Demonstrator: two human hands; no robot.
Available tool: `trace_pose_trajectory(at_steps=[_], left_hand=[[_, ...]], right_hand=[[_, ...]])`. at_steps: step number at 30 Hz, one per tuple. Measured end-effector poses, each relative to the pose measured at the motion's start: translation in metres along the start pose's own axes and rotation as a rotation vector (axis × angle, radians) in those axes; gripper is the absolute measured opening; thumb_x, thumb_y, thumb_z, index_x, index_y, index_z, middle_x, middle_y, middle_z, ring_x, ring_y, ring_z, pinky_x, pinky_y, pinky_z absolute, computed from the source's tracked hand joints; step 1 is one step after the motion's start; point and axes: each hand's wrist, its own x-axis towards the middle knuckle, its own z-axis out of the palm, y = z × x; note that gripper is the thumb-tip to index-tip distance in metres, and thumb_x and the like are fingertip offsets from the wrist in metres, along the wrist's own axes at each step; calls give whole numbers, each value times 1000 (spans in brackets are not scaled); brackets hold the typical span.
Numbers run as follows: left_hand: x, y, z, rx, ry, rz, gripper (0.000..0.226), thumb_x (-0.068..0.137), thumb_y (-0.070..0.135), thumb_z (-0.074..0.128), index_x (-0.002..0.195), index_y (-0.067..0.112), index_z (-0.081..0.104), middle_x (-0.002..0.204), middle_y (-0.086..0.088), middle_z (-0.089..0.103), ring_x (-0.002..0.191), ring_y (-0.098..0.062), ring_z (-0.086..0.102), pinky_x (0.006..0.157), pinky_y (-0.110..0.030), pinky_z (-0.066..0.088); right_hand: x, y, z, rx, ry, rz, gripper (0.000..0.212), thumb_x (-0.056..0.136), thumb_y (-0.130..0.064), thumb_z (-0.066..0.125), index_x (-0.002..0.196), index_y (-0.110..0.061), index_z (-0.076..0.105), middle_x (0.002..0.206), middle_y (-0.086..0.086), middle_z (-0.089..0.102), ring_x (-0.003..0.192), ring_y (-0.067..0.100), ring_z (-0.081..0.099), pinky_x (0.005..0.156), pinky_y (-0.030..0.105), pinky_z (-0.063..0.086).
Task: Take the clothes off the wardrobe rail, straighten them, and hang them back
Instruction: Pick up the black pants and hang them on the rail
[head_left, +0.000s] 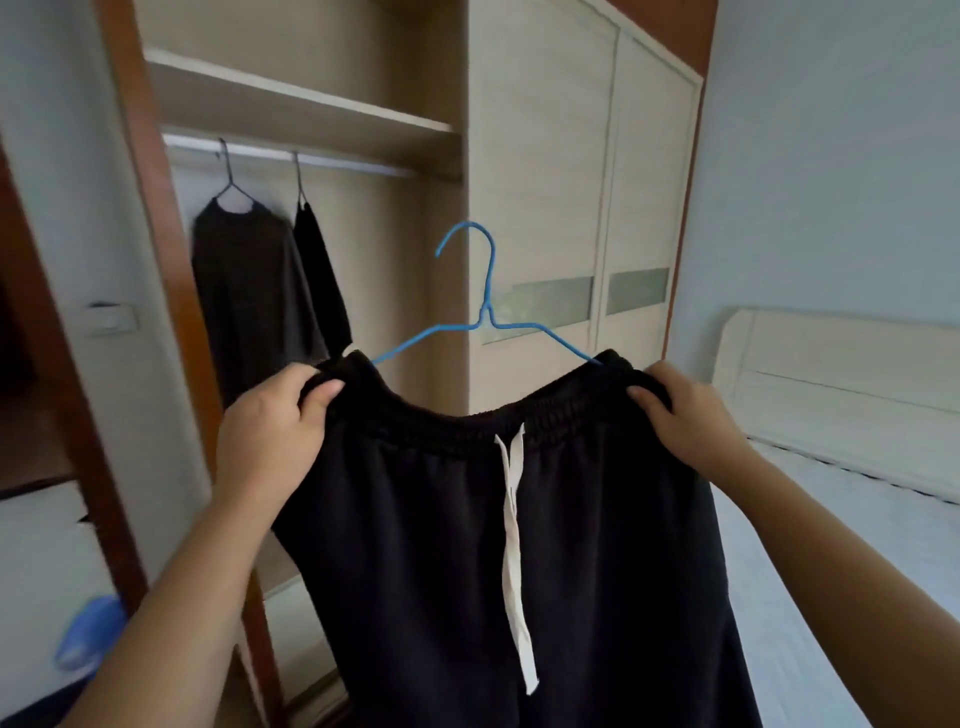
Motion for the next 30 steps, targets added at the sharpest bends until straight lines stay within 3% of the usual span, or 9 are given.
trace_pose_trajectory(at_steps=[5,7,10,18,26,30], left_hand=[[-2,-102,-63,94,-25,-63,27,90,27,52,98,4,63,85,-24,67,85,-44,59,66,-36,36],[0,-143,-92,148,-15,-64,27,90,27,52,96,3,63,84,-24,67,84,-44,60,67,-39,40],[2,-193,-134,234,-3,-80,27,90,28,51,98,5,62,87,-22,67,85,-42,59,72,-42,43],[-9,-280,-205,398,16,-151,22,90,24,52,89,4,61,77,-20,65,74,-40,58,60,-37,39],[-4,-325,-178,366,-19,-302,24,92,27,47,99,8,60,77,0,54,75,-15,46,67,-29,32],[17,-341,-122,322,-42,-315,26,91,29,48,102,9,61,89,-8,64,81,-14,48,74,-29,38]], right_hand=[[2,-89,88,87,-47,-40,23,93,-23,49,106,-4,54,97,17,61,93,32,56,71,28,32],[5,-127,125,114,-42,-66,23,92,-21,49,105,-2,55,102,20,62,96,33,56,68,25,27],[7,-181,177,153,-43,-108,23,91,-19,52,101,1,57,103,22,62,97,36,56,66,25,26],[21,-282,284,319,-166,-169,23,91,-19,52,105,-2,59,105,19,62,101,33,55,73,24,31],[72,-306,360,311,-190,-232,21,91,-15,51,104,1,56,103,23,57,97,37,54,72,26,30],[116,-280,392,298,-167,-219,23,91,-14,51,108,1,56,106,23,57,100,37,54,76,32,35]])
